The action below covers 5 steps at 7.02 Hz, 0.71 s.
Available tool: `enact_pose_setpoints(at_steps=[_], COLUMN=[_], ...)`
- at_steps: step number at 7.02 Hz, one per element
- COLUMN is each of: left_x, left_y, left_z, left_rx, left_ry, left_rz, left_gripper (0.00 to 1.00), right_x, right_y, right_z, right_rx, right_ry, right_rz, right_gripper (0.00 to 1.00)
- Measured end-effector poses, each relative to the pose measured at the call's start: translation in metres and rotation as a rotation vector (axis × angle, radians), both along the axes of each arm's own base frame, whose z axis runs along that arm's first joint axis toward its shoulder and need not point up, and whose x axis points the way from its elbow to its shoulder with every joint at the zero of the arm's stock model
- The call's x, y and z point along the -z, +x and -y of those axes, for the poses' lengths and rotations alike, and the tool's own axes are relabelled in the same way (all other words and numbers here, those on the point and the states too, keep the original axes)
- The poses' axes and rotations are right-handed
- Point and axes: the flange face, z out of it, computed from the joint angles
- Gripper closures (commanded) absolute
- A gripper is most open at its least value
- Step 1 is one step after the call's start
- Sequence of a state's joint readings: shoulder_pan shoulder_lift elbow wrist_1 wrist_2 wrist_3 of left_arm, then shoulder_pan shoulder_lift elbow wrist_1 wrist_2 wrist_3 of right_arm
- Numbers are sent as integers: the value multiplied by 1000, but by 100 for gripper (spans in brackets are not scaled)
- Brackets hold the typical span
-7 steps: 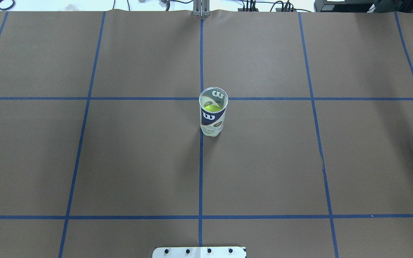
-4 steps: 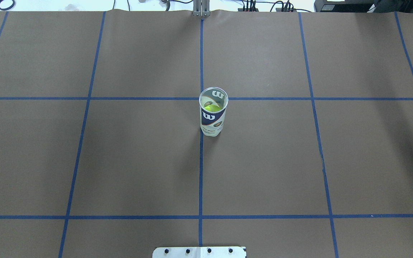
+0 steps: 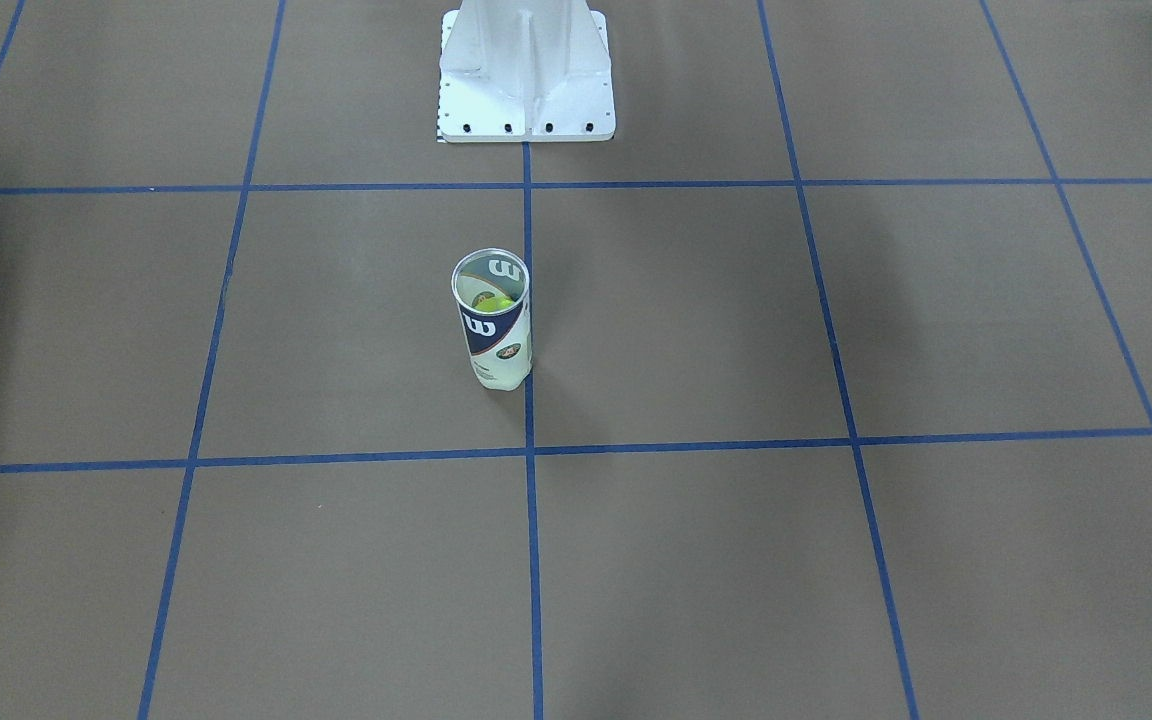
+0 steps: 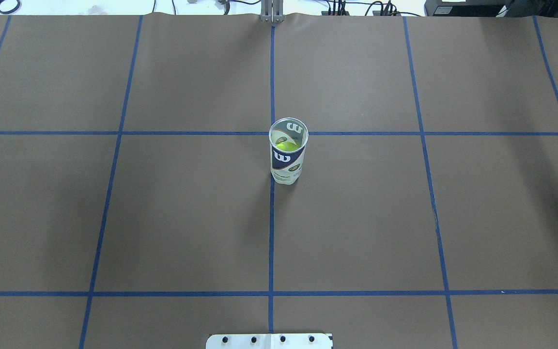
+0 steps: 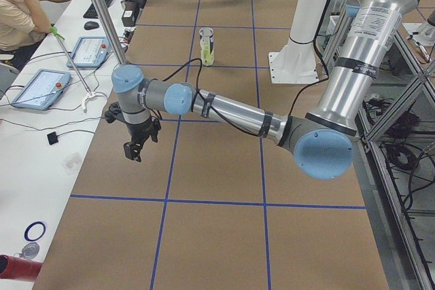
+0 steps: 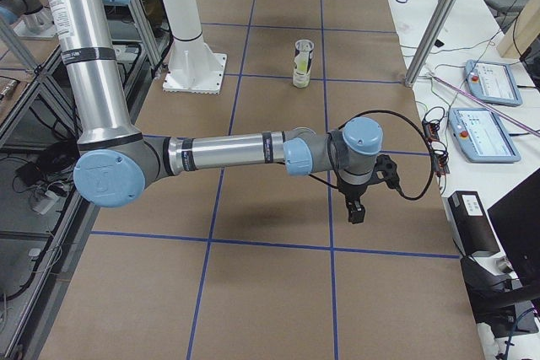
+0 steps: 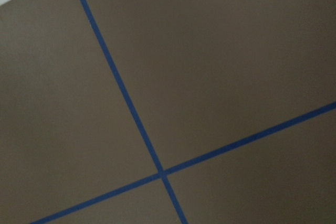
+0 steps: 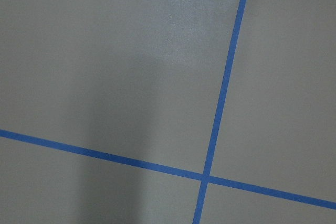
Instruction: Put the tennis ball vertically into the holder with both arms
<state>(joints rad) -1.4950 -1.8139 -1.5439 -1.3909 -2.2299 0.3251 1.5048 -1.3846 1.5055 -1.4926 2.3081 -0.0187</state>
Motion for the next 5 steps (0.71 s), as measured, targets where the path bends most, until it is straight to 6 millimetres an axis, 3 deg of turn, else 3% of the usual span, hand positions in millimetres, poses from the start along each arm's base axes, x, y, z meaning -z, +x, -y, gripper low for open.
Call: enact_pose_setpoints(at_steps=[2, 4, 5], left_x=[-65, -97, -95], left_y=[-23, -57, -69], left_z=[-53, -97, -115], left_rx=[14, 119, 215], left_ry=[-107, -192, -243], left_rz=[19, -31, -78], left_gripper=[0, 0, 0], right_x=[-17, -30, -32], right_y=[1, 2, 2], right_z=[-12, -23, -25], right_rx=[4, 2, 0], right_ry=[-21, -43, -48], right_rz=[-4, -10, -12], right_gripper=[0, 0, 0])
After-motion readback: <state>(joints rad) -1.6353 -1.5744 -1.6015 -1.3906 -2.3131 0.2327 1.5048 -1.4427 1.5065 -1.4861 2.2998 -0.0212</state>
